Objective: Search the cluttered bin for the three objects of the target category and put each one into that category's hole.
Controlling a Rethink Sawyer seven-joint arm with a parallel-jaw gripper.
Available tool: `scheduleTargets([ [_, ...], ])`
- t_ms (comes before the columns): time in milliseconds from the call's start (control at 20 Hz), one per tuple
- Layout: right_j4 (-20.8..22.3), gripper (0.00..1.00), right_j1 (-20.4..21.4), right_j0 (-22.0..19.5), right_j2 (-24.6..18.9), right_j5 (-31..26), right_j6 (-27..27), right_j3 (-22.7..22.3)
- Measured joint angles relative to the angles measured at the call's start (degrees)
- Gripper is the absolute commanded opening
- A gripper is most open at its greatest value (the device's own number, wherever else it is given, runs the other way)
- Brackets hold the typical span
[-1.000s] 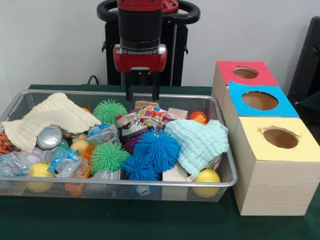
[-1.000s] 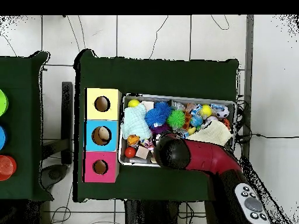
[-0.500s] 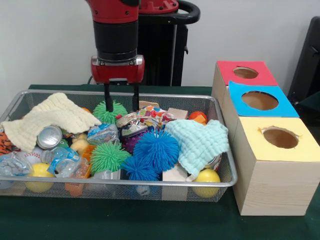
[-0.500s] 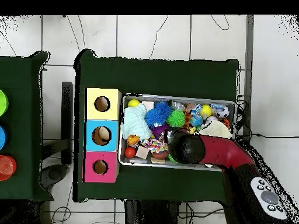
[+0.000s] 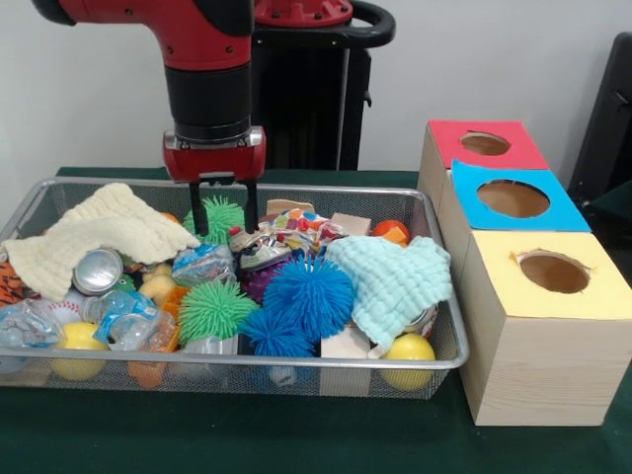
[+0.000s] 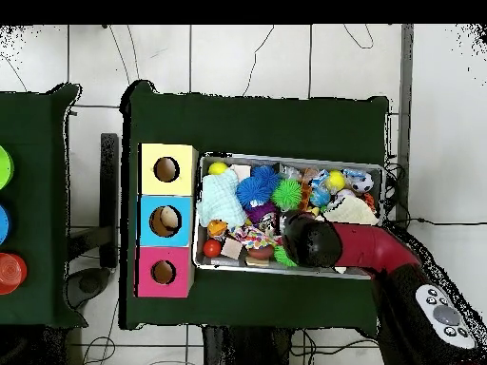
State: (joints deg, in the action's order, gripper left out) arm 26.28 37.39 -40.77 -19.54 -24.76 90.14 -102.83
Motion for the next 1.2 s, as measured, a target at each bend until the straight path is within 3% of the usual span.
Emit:
scheduleTargets([
  [950,8.2,1.0,-4.2,-12.4,-7.6,-1.5,-0.3,0.6],
  [1200,11.3,1.0,-4.1,-12.8,-7.5,-1.3,-0.3,0.5],
])
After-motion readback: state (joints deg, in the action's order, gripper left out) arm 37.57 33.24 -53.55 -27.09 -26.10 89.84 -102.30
